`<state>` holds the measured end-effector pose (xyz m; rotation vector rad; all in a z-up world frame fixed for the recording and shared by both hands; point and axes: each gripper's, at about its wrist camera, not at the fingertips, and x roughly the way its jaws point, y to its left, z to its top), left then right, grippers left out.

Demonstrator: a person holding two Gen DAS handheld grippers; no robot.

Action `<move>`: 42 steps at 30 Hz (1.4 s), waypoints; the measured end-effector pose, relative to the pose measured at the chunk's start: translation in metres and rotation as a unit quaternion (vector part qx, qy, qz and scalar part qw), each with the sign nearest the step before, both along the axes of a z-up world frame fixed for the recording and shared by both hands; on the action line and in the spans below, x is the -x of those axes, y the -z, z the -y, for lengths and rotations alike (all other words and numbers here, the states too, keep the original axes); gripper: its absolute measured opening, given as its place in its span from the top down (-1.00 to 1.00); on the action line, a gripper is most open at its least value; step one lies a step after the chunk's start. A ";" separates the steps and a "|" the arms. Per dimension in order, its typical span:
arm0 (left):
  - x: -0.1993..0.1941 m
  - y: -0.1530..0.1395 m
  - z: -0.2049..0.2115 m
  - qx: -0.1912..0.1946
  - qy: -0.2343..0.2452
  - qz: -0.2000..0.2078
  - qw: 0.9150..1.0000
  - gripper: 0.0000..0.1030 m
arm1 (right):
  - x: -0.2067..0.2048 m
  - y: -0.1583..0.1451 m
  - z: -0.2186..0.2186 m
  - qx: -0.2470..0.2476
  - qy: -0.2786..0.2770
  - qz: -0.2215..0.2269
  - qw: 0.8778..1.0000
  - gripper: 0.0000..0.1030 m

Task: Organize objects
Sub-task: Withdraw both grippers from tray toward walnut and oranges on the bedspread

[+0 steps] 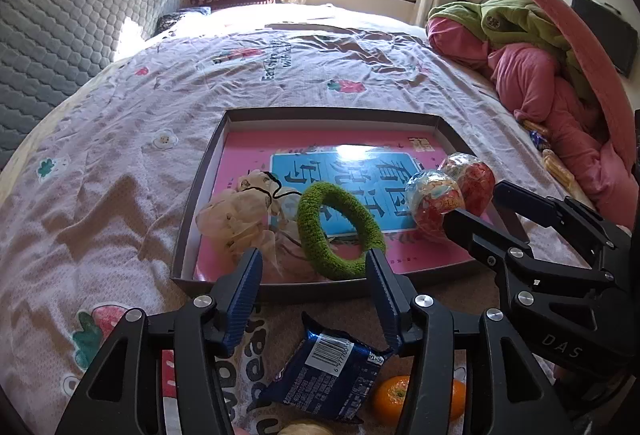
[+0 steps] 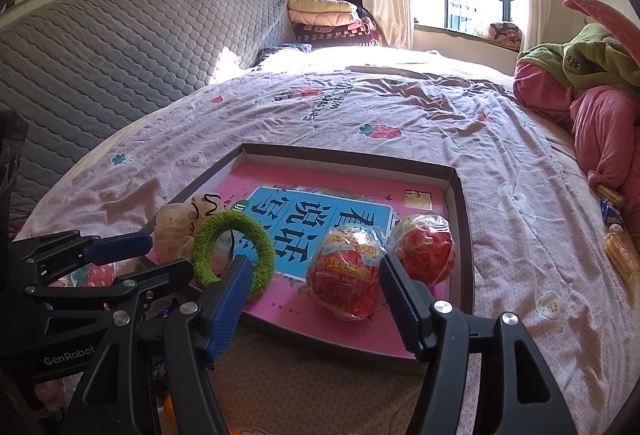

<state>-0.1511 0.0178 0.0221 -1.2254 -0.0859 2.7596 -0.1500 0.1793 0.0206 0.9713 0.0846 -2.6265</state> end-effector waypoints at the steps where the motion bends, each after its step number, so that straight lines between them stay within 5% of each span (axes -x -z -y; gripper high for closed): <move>1: -0.002 -0.002 0.000 0.001 -0.001 -0.002 1.000 -0.14 | -0.001 -0.001 0.000 0.001 0.000 -0.002 1.000 -0.27; 30: -0.063 -0.045 0.017 0.011 -0.025 -0.038 0.999 -0.21 | -0.055 -0.035 -0.004 0.008 -0.014 -0.078 0.997 -0.37; 42: -0.082 -0.048 0.022 0.001 -0.027 -0.043 0.999 -0.21 | -0.096 -0.028 0.006 -0.028 -0.038 -0.109 0.993 -0.39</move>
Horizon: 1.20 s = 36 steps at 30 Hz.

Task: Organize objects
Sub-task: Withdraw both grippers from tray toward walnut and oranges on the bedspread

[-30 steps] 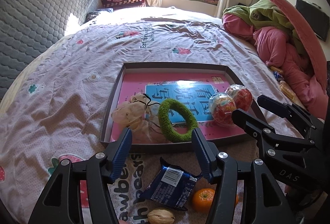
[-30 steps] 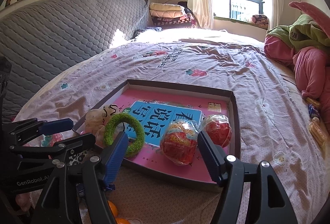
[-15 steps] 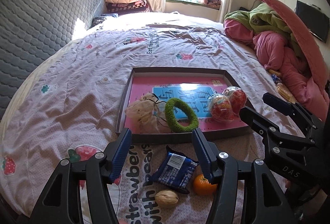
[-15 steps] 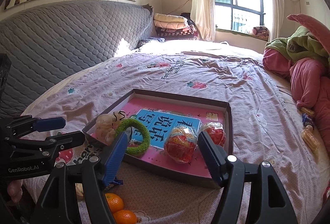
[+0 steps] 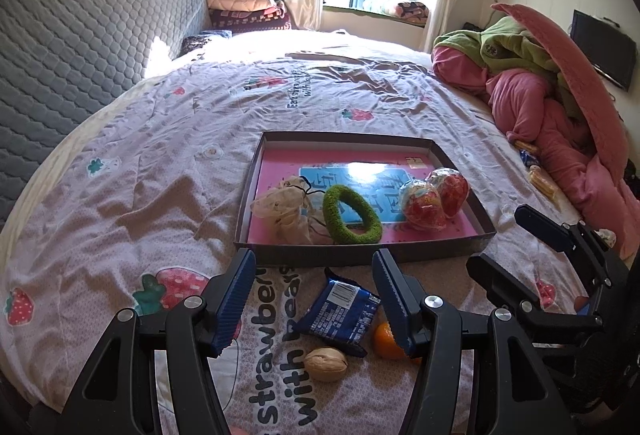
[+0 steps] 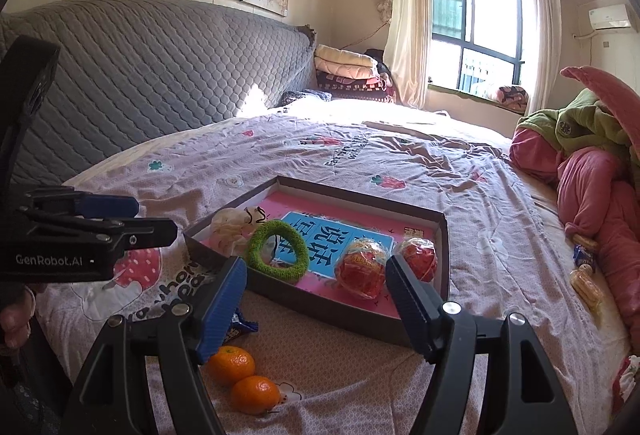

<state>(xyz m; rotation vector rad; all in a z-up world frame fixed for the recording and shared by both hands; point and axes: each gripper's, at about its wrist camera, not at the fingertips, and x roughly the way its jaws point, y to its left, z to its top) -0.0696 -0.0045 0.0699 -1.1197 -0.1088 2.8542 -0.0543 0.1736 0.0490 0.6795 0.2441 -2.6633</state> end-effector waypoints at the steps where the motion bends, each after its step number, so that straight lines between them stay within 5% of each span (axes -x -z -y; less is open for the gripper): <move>1: -0.001 0.000 0.000 0.001 0.001 0.000 1.000 -0.21 | -0.002 0.001 0.001 -0.001 -0.001 0.001 1.000 -0.39; 36: -0.034 0.026 -0.001 0.022 0.012 0.029 0.999 -0.22 | -0.027 0.024 -0.003 -0.019 0.007 0.043 0.999 -0.43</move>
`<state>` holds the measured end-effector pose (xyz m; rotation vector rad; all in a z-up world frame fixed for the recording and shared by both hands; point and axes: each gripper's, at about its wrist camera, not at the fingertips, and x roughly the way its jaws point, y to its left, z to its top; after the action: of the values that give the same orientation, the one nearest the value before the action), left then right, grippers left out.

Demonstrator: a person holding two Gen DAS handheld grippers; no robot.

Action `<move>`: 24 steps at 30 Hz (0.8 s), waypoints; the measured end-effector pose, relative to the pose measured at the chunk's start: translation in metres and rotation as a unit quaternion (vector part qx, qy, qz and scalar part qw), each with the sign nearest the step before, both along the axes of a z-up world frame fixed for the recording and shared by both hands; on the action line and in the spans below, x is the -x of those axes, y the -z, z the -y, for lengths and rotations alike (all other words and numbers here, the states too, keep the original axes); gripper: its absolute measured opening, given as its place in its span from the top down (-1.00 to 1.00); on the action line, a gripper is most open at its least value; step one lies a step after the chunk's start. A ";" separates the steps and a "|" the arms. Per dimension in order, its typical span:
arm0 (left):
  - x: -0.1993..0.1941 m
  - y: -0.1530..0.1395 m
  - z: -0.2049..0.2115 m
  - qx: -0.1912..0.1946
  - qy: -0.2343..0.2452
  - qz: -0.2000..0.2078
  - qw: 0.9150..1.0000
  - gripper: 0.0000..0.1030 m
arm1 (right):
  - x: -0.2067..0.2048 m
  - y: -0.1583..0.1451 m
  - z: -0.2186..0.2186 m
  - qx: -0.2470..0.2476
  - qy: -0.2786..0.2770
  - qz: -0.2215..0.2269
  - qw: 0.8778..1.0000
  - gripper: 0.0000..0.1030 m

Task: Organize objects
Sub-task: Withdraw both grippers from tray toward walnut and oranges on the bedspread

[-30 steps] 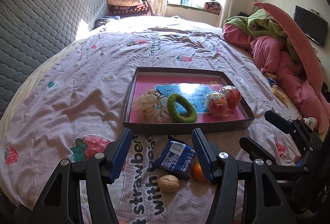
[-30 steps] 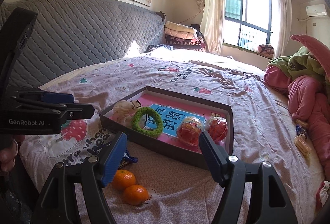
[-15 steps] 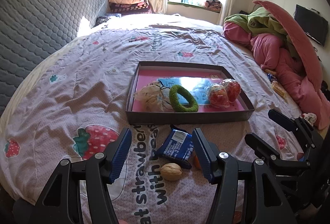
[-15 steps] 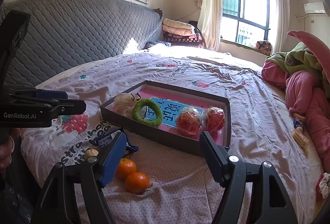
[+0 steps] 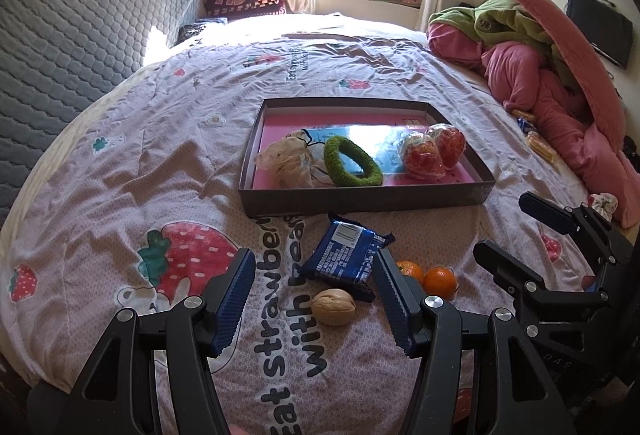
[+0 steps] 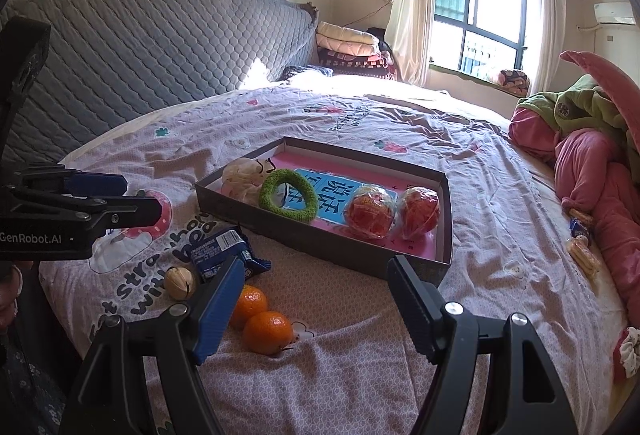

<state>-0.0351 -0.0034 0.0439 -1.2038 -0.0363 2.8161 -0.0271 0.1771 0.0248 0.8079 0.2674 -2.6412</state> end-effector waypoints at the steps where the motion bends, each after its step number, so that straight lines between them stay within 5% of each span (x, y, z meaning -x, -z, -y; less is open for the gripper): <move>1: 0.000 0.002 0.000 0.002 0.001 0.003 1.000 -0.22 | 0.000 0.001 0.000 -0.001 0.001 0.001 1.000 -0.43; 24: 0.005 0.046 -0.004 0.018 0.017 0.069 0.997 -0.22 | 0.005 0.033 0.008 -0.033 -0.008 0.076 0.997 -0.43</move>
<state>-0.0403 0.0002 -0.0018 -1.3916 0.0264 2.7102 -0.0325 0.1688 -0.0083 1.0170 0.3213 -2.5510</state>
